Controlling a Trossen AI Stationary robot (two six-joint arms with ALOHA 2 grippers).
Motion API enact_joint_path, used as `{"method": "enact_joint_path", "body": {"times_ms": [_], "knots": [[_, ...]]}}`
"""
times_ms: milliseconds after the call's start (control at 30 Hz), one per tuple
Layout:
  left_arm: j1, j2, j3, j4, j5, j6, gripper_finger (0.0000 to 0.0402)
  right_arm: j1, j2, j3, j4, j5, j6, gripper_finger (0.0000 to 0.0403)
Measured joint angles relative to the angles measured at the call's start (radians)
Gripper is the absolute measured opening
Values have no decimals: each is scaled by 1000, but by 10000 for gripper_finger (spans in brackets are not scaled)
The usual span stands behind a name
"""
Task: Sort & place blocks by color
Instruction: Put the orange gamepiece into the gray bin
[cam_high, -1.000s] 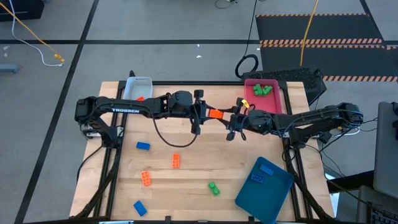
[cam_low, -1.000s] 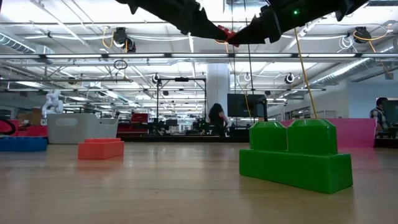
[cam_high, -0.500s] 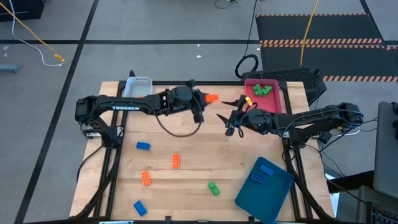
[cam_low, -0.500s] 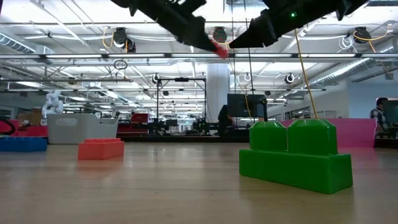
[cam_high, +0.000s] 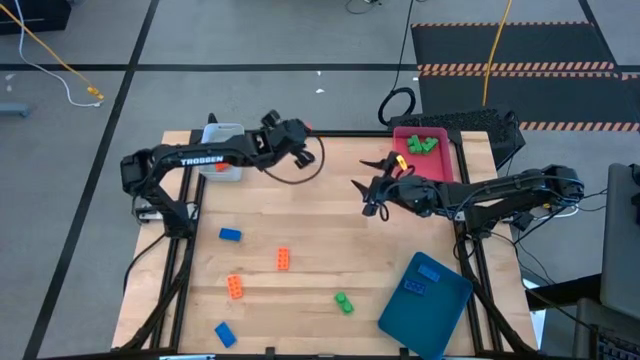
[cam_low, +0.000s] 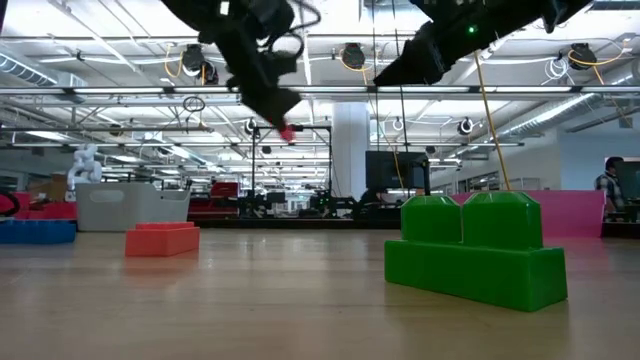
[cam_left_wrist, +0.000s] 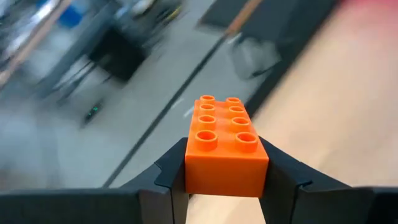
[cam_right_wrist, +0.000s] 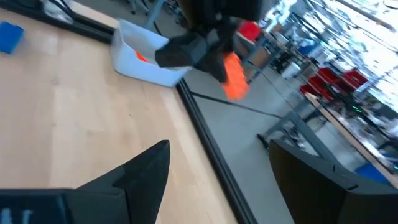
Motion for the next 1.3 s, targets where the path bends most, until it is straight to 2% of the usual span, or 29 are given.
{"method": "enact_joint_path", "body": {"times_ms": [67, 167, 333, 567, 700, 867, 1000, 1167, 1300], "knots": [[24, 0, 0, -93, -73, -41, 140, 0, 0, 0, -14, 34, -3, 269], [63, 0, 0, -198, -115, -117, 147, 0, 0, 0, -19, 73, -4, 269], [116, 0, 0, -268, -121, -197, 137, 0, 0, -1, -24, 76, -6, 270], [167, -1, -39, -268, -119, -252, 142, 0, 0, -1, -40, 176, -2, 270], [208, -37, -106, -167, -113, -249, 146, 0, 0, -1, -39, 177, 4, 270], [261, -161, -242, -5, 14, -201, 137, 0, 0, -1, -51, 177, 8, 270], [299, -283, -350, 109, 75, -201, 137, 0, 0, -1, -52, 177, 25, 270], [341, -394, -442, 134, 82, -239, 143, 0, 0, -1, -45, 174, 31, 270], [372, -423, -489, 128, 21, -292, 137, 0, 0, -1, -38, 173, 31, 270]]}}
